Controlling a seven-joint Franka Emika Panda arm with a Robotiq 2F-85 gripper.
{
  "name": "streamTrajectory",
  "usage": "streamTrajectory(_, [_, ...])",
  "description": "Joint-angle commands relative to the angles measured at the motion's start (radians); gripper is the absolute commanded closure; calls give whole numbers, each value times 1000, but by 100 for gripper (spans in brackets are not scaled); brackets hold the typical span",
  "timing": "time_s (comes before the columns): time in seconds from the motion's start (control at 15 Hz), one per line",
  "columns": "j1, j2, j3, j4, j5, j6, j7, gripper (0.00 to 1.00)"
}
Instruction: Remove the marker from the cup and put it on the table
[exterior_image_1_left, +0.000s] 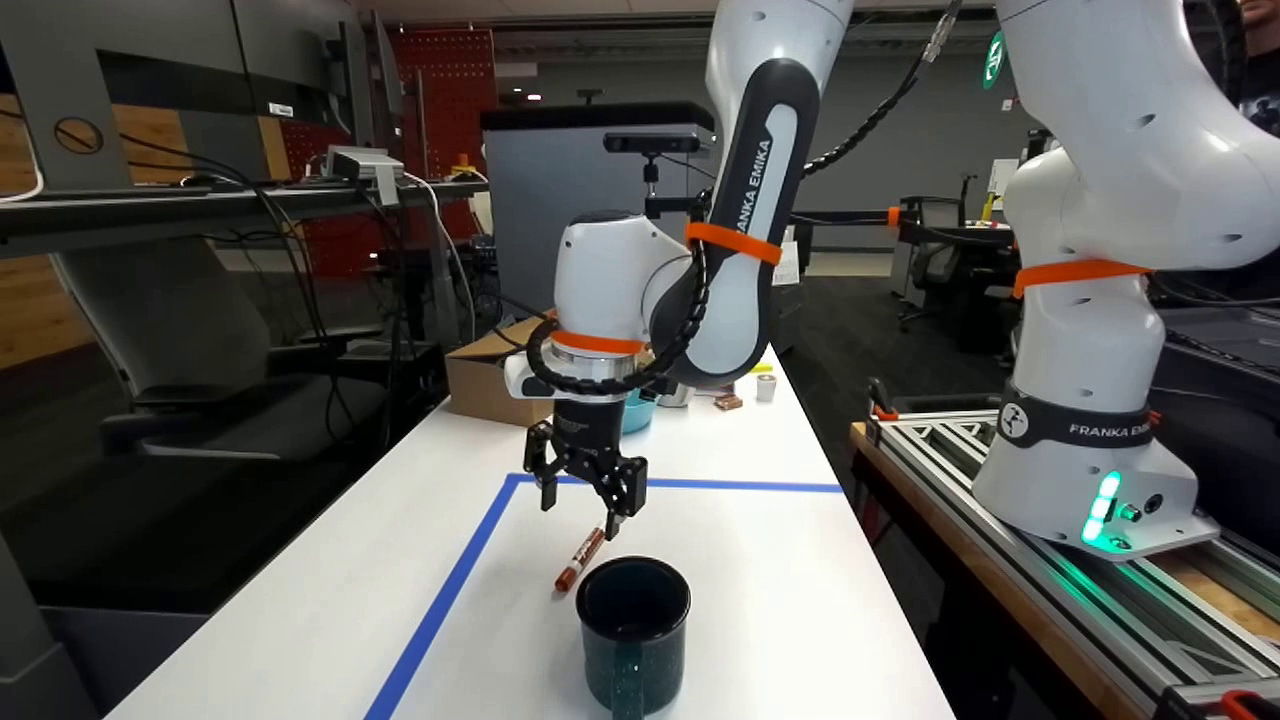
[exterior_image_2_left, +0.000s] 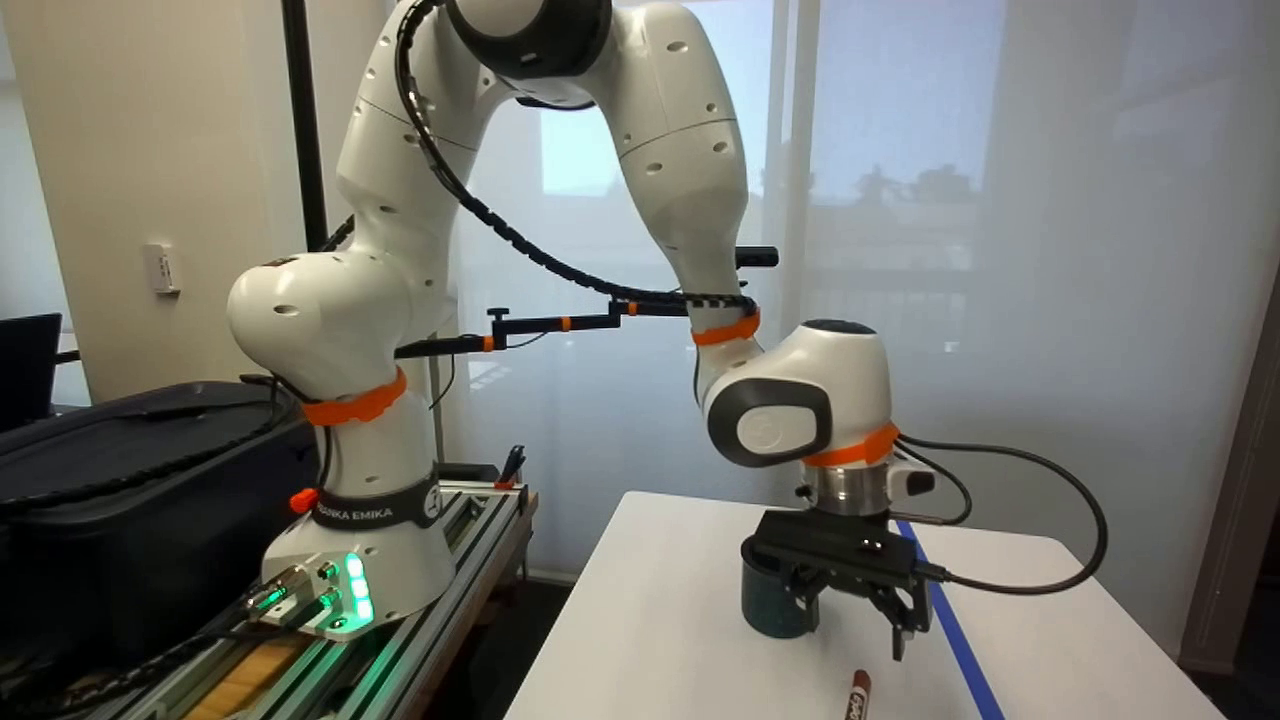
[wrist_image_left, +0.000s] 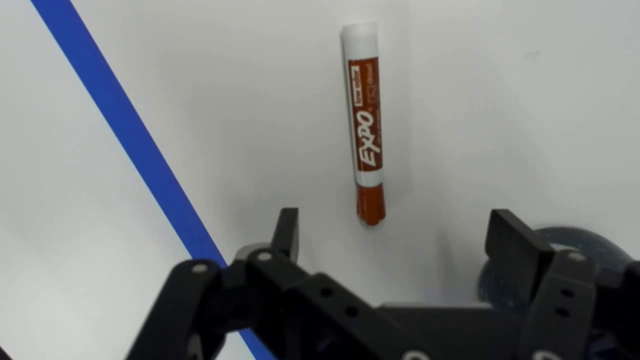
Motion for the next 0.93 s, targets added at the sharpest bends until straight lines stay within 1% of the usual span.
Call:
streamTrajectory(0.0, [0,-162,24,-56,-12,-111,54,0])
streamTrajectory(0.13, [13,-226,27,-60,1,-165,91,0])
streamTrajectory(0.2, [33,-258,14,-61,-7,-193,135,0])
streamTrajectory(0.33, [51,-330,22,-74,9,-267,204,0])
streamTrajectory(0.47, [91,-395,4,-80,-31,-351,370,0])
streamTrajectory(0.53, [61,-300,14,-35,0,-284,245,0])
streamTrajectory(0.67, [85,-352,11,-46,-2,-334,319,0])
streamTrajectory(0.87, [90,-370,6,-61,-3,-339,338,0])
